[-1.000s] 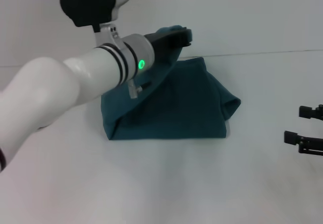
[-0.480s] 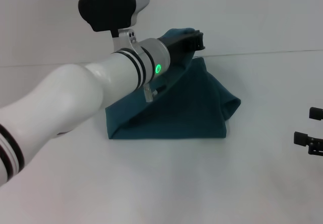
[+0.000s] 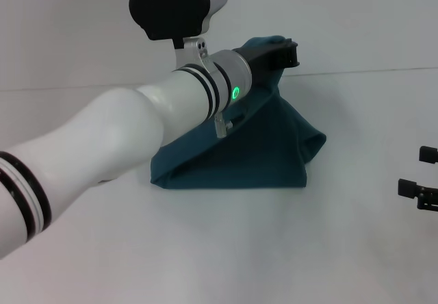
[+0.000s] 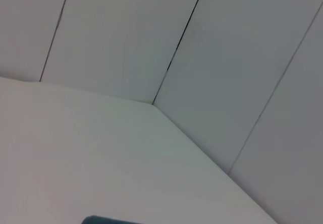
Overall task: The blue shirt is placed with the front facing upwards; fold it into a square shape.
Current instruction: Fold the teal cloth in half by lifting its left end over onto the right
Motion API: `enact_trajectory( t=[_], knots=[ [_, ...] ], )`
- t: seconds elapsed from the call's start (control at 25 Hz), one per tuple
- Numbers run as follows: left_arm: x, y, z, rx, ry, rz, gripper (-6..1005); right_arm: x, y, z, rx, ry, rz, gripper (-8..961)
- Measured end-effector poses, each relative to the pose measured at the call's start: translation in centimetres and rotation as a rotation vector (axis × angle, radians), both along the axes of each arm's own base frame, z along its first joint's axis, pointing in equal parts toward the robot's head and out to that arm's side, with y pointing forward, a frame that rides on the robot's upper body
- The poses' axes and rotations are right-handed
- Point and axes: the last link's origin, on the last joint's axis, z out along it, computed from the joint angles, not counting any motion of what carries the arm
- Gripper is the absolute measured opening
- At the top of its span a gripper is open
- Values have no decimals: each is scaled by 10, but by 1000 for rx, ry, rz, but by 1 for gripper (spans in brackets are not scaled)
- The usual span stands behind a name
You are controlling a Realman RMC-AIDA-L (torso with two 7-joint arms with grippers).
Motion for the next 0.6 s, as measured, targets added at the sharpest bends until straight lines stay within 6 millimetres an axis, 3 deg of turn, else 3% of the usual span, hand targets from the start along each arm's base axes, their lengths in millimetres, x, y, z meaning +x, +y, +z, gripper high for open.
enact_trajectory(
  t=[0.6],
  knots=[
    [-21, 3, -3, 7, -28, 96, 57, -10, 11, -5, -10, 17, 12, 927]
  ],
)
